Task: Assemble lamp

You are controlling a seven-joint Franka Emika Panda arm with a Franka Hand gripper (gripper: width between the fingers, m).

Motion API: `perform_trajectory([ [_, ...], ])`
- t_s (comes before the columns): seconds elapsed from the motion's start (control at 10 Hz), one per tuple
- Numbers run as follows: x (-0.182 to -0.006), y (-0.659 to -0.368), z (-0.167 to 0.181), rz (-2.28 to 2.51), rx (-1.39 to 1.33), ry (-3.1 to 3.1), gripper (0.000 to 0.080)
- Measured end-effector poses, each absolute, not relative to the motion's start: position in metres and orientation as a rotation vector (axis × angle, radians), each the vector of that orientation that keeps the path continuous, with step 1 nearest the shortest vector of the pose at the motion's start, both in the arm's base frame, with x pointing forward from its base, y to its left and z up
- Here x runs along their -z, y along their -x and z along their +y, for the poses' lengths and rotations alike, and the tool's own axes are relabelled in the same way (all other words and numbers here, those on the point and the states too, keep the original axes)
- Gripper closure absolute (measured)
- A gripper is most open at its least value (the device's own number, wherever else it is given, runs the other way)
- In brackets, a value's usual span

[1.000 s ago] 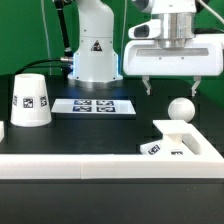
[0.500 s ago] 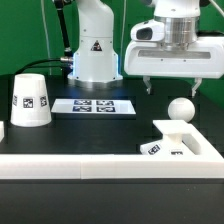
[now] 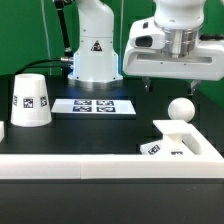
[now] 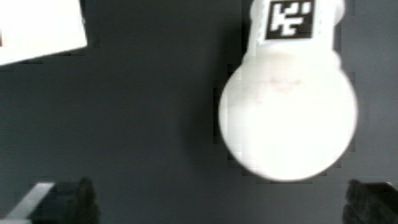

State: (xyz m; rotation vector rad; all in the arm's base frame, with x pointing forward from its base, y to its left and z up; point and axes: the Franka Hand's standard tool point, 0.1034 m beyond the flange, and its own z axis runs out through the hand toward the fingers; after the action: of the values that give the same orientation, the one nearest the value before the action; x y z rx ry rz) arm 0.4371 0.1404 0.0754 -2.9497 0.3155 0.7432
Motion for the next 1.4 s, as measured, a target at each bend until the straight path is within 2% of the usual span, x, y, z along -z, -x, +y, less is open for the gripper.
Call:
perform_trajectory([
  [0.4, -0.070, -0.435, 0.136, 0.301, -1.081, 2.832, 0.0101],
  [1.4, -0.062, -0.442, 0.163, 0.329, -0.968, 2.868, 0.0101],
])
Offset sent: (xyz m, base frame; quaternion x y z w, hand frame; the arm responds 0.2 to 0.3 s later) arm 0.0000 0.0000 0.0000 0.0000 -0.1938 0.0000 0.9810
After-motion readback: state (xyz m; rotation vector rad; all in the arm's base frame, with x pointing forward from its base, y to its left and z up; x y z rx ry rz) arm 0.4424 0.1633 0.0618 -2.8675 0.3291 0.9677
